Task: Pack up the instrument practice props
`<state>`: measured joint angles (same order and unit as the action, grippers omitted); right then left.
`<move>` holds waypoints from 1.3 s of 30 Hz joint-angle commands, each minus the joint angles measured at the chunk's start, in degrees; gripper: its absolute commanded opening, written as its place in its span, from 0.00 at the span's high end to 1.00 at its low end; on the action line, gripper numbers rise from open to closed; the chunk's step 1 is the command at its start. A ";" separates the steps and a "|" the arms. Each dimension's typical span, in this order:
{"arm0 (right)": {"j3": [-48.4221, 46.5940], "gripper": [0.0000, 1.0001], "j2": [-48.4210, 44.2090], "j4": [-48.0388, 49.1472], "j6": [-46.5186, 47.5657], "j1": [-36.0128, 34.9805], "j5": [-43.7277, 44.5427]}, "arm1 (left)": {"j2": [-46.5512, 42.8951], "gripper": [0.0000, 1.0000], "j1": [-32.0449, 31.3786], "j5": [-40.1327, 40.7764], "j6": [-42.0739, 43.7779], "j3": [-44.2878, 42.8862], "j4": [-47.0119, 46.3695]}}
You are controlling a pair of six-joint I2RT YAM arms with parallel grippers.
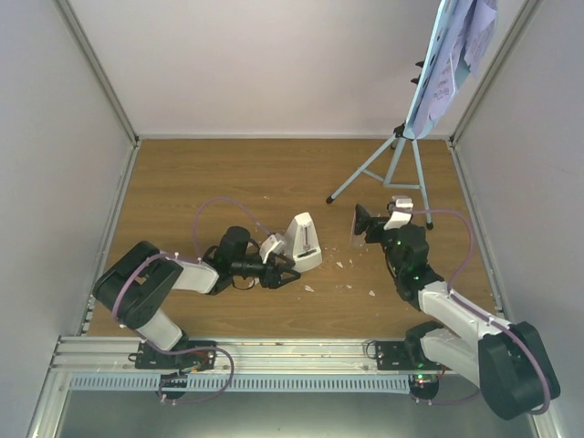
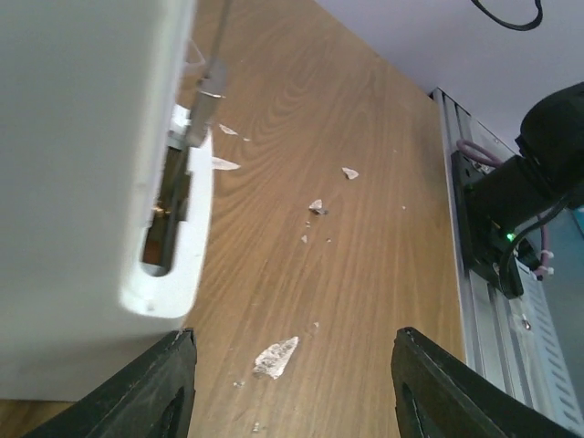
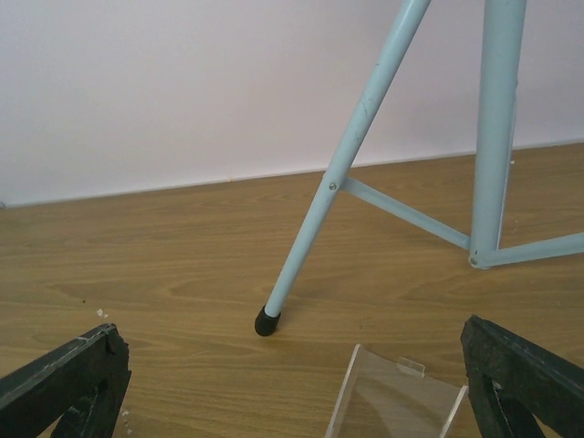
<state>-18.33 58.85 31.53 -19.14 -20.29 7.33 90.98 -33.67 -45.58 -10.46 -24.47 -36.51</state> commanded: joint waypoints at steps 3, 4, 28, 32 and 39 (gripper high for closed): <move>2.57 0.01 -3.23 4.13 0.27 0.55 0.67 | -3.09 0.39 -2.01 3.58 0.10 -0.16 -3.49; 2.81 0.00 -3.68 4.56 0.44 0.58 0.53 | -4.39 0.38 -2.01 4.87 -0.16 0.48 -3.73; -1.43 0.00 5.49 -12.31 -20.74 0.67 3.96 | -39.06 0.01 -1.51 27.80 -0.52 -32.08 53.81; -5.89 0.00 8.62 -18.29 -19.07 0.66 3.81 | -40.19 0.01 -0.81 29.76 4.88 -32.54 53.41; -8.96 0.15 15.22 -22.53 -23.96 0.67 7.33 | -39.96 0.01 4.00 42.29 5.42 -29.11 56.33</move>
<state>-26.28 72.03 13.52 -38.35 -20.18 10.83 50.57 -31.42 -11.25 -7.44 -54.17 16.56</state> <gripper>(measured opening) 0.885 0.990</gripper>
